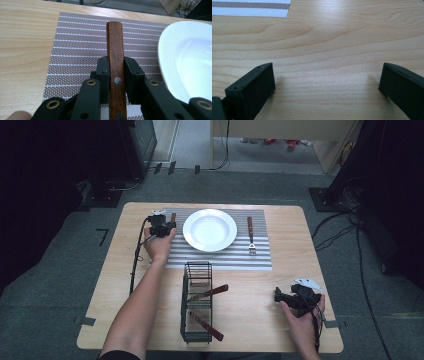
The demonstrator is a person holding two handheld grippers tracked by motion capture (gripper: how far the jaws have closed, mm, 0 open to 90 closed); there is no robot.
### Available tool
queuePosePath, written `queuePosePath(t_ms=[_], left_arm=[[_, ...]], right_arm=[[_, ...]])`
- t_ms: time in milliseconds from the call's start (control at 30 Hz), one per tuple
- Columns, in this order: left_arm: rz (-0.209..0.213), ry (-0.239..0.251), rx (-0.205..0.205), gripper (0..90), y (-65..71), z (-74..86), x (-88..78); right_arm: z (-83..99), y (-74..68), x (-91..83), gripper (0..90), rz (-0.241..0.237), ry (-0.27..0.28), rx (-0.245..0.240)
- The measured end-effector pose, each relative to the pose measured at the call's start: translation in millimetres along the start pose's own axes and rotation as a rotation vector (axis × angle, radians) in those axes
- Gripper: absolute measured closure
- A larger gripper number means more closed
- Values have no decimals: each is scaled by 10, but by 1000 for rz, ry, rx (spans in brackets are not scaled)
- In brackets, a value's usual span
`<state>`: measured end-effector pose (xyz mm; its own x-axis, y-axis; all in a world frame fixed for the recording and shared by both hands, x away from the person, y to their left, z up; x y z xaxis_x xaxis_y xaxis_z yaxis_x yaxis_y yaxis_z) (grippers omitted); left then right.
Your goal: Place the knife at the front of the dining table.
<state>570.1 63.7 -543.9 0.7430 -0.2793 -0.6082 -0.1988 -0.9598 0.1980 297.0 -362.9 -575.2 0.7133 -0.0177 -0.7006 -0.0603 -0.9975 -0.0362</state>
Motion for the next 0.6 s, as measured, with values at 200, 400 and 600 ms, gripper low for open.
queuePosePath(t_ms=[200,400,600], left_arm=[[-3,-10,-15,762,0,21,45],[-12,-26,-21,761,-30,54,85],[-15,-31,-21,761,-49,79,126]], right_arm=[[0,0,0,0,0,0,0],[0,0,0,0,0,0,0],[0,0,0,0,0,0,-1]])
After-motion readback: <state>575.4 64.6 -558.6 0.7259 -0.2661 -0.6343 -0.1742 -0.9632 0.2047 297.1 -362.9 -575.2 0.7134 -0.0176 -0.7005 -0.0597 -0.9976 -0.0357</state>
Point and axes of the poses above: each handheld gripper's, and its own axes: x roughly forward along the jaws, z roughly out of its underside, y roughly to its right, the point moved 7 cm from there along x, roughly forward along the jaws, and after that the axes turned 1 degree about x, right-handed, at the moved point
